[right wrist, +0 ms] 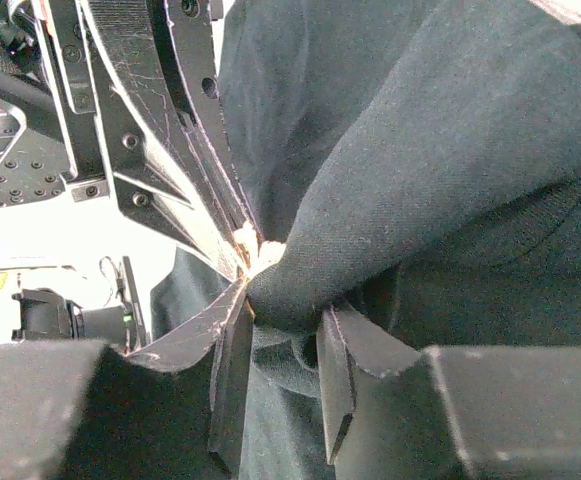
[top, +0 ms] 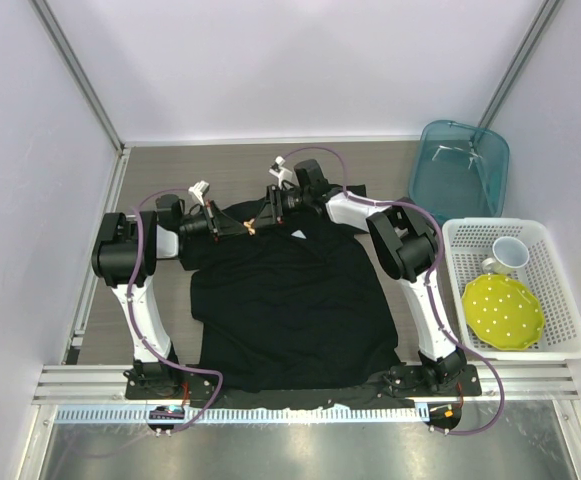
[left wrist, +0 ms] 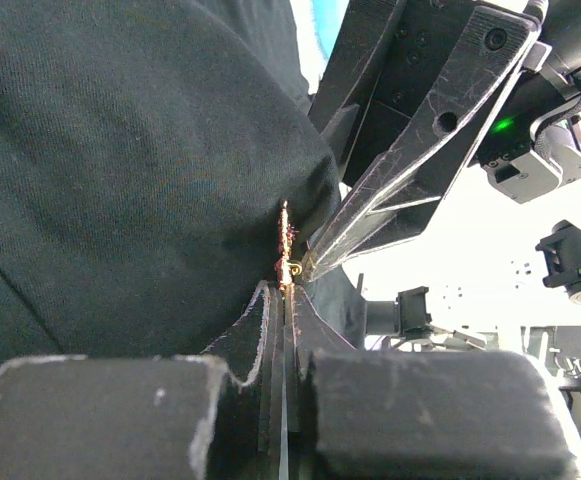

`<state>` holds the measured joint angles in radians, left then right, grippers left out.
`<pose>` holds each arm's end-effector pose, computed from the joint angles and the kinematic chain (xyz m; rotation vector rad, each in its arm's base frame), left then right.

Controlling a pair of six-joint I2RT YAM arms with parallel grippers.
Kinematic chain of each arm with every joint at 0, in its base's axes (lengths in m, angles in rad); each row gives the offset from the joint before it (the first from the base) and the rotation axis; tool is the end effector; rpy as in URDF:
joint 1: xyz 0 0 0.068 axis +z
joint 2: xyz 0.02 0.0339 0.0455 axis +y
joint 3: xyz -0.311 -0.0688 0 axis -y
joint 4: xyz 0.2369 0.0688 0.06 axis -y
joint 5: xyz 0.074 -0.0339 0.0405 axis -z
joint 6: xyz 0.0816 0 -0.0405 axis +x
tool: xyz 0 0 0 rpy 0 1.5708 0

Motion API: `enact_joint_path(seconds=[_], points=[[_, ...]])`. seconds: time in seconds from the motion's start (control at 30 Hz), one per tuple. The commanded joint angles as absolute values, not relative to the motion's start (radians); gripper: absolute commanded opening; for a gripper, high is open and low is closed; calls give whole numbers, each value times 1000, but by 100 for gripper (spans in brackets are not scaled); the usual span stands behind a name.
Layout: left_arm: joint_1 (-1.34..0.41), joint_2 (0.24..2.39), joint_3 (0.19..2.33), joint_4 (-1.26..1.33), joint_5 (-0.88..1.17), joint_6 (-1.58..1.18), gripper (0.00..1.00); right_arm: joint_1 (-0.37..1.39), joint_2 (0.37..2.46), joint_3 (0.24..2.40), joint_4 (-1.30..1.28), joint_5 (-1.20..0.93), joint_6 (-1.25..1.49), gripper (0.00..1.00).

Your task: Pin the brooch onto the clothing

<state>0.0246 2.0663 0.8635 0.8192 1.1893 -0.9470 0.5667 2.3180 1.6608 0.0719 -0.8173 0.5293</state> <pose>0.4076 -0.0657 0.1486 -0.1211 2.0970 -1.7312 0.4437 0.3529 0.1727 -0.5713 2.2642 1.4770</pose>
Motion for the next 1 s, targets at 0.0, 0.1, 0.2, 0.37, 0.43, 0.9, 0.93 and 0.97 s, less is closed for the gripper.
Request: enact_joint_path(seconds=[0.0, 0.1, 0.2, 0.37, 0.43, 0.9, 0.93, 0.97], points=[[14, 2075, 881, 911, 1207, -971, 2, 578, 2309, 1683, 161, -890, 561, 33], [14, 2082, 877, 936, 1209, -986, 2, 578, 2312, 1675, 187, -897, 592, 31], [15, 2083, 877, 948, 1212, -989, 2, 578, 2315, 1677, 198, -902, 606, 31], [11, 2082, 874, 959, 1213, -988, 2, 581, 2322, 1701, 149, -910, 566, 29], [9, 2082, 876, 960, 1210, -986, 2, 589, 2322, 1724, 98, -907, 514, 28], [-20, 2071, 874, 960, 1206, -974, 2, 600, 2319, 1782, -84, -845, 365, 23], [-21, 2071, 876, 960, 1207, -976, 2, 600, 2319, 1786, -90, -838, 356, 23], [-21, 2069, 877, 960, 1207, -974, 2, 601, 2316, 1789, -101, -833, 353, 23]])
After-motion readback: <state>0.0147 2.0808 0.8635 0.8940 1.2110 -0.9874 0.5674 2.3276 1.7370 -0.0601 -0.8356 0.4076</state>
